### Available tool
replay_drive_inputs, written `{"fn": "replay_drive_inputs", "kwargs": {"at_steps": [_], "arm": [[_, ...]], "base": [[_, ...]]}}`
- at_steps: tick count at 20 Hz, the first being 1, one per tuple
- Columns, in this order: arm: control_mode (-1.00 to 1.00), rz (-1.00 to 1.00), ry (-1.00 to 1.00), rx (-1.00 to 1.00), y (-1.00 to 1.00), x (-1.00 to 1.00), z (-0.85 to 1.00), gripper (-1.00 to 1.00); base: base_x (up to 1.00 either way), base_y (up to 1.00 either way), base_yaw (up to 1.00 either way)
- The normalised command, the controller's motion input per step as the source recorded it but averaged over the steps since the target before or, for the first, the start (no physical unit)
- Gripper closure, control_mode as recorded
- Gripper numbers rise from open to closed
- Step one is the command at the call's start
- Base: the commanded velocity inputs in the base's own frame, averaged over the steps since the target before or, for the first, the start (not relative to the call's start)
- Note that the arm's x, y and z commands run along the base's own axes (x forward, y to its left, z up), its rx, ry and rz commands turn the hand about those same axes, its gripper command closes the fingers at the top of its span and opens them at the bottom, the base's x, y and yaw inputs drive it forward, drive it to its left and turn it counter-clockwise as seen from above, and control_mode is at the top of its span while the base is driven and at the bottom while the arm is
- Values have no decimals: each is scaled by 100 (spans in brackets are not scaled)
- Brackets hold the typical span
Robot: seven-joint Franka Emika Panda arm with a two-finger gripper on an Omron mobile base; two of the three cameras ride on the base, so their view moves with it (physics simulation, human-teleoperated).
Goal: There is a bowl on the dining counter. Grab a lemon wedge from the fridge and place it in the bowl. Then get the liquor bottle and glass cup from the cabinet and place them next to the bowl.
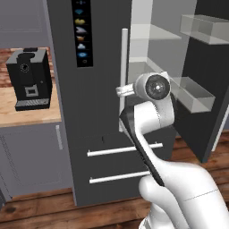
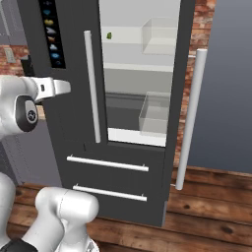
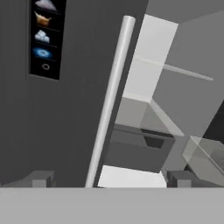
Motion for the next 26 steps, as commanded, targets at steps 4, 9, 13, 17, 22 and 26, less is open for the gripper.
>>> {"fn": "replay_drive_inputs", "kwargs": {"at_steps": [4, 9, 13, 17, 22, 26], "arm": [[-100, -16, 7, 0, -2, 0, 13, -100], [-100, -3, 12, 6, -4, 0, 23, -100], [-100, 0, 11, 17, -7, 4, 16, -100], [-100, 0, 2, 15, -6, 3, 0, -100], [-100, 0, -4, 9, 0, 0, -8, -100], [-100, 0, -3, 9, -1, 8, -3, -100]], "base": [[0, 0, 0], [0, 0, 0], [0, 0, 0], [0, 0, 0], [0, 0, 0], [0, 0, 0]]}}
